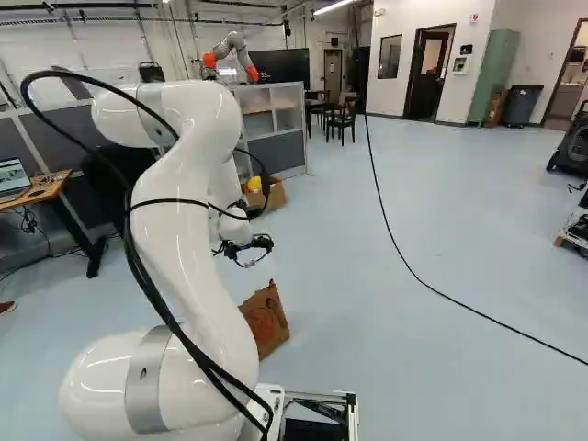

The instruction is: Pick up the grocery bag from the ground

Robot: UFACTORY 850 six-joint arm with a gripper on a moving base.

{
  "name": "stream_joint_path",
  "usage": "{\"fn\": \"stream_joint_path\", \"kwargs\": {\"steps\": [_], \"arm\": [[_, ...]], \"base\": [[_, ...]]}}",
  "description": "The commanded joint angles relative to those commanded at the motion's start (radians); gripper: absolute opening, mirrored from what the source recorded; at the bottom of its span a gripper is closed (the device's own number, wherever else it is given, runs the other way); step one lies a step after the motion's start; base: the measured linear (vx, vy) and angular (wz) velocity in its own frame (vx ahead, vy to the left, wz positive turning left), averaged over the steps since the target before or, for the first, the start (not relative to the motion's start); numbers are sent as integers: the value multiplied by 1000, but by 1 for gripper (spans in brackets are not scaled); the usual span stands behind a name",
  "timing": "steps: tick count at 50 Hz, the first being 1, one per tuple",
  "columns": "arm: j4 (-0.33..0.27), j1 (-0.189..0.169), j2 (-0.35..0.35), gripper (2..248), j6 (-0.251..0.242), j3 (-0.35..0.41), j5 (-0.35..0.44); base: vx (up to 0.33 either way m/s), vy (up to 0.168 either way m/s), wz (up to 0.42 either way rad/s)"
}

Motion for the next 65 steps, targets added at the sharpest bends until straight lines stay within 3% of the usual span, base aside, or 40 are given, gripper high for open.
{"fn": "stream_joint_path", "kwargs": {"steps": [65], "arm": [[0, 6, -232, 247, 0, -149, -44]], "base": [[0, 0, 0]]}}
